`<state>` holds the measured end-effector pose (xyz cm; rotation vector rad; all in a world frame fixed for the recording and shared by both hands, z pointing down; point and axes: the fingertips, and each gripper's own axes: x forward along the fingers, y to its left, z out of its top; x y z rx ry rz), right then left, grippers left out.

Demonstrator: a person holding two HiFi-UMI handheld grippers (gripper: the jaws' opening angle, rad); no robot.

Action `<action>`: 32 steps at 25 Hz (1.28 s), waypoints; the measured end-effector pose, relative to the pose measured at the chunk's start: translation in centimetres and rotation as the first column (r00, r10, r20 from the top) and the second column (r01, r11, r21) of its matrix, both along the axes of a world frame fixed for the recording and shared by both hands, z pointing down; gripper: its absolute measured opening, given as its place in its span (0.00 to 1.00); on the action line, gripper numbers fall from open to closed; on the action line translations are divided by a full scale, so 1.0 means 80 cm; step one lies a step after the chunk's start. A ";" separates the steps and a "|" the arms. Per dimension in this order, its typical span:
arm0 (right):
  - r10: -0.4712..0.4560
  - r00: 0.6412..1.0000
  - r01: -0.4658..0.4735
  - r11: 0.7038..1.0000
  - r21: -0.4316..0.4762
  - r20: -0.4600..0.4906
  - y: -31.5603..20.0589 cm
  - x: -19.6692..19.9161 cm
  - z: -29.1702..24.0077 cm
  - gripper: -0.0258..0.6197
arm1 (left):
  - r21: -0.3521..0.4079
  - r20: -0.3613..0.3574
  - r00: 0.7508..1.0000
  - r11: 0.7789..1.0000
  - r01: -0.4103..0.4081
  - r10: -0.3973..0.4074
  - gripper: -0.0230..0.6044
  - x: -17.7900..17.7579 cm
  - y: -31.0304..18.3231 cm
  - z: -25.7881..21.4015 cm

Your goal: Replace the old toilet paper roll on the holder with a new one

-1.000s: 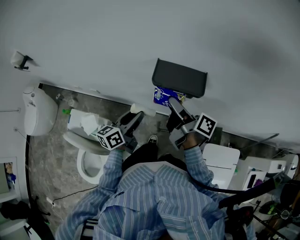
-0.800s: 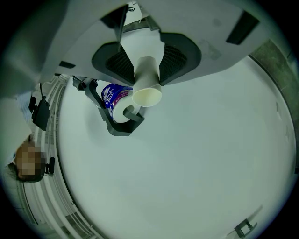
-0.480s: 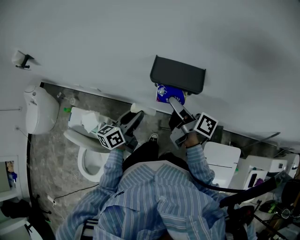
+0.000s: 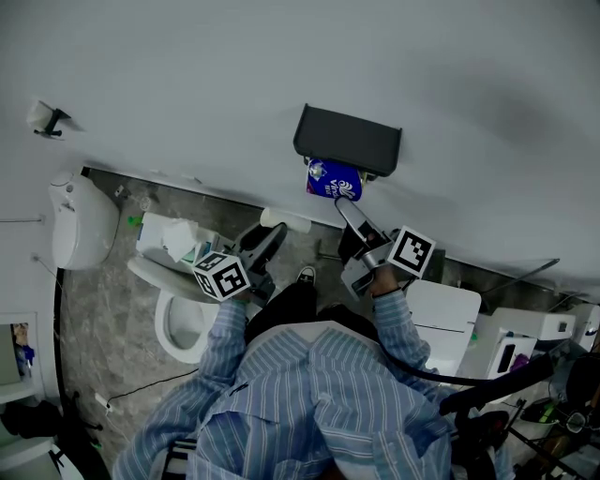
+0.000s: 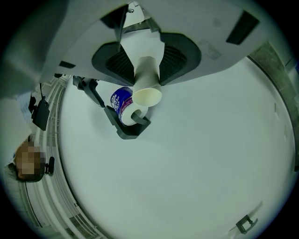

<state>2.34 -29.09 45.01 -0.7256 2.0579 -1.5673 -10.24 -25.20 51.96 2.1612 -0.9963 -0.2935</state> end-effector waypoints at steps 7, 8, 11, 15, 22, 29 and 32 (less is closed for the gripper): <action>-0.059 0.996 0.061 0.998 0.029 -0.071 0.034 0.002 -0.001 0.68 | 0.012 -0.001 1.000 1.000 -0.008 0.008 0.31 0.014 0.024 -0.008; -0.069 0.994 0.072 0.997 0.038 -0.081 0.039 0.001 -0.003 0.68 | 0.012 0.000 1.000 1.000 -0.008 0.008 0.31 0.016 0.028 -0.009; -0.094 0.990 0.100 0.994 0.051 -0.107 0.056 0.002 -0.005 0.68 | 0.014 0.003 1.000 1.000 -0.010 0.010 0.31 0.024 0.040 -0.010; -0.095 0.977 0.111 0.991 0.075 -0.189 0.077 0.011 -0.001 0.50 | 0.023 0.002 1.000 1.000 -0.011 0.011 0.31 0.036 0.057 -0.015; -0.103 0.951 0.126 0.990 0.062 -0.291 0.111 0.036 0.016 0.08 | 0.012 0.002 1.000 1.000 -0.002 0.002 0.31 0.056 0.088 -0.013; -0.132 0.932 0.152 0.988 0.034 -0.337 0.150 0.054 0.035 0.06 | -0.012 0.014 1.000 1.000 0.001 -0.001 0.31 0.078 0.133 -0.004; -0.146 0.922 0.168 0.985 0.031 -0.359 0.164 0.053 0.042 0.06 | -0.021 0.024 1.000 1.000 0.001 -0.001 0.31 0.082 0.150 -0.001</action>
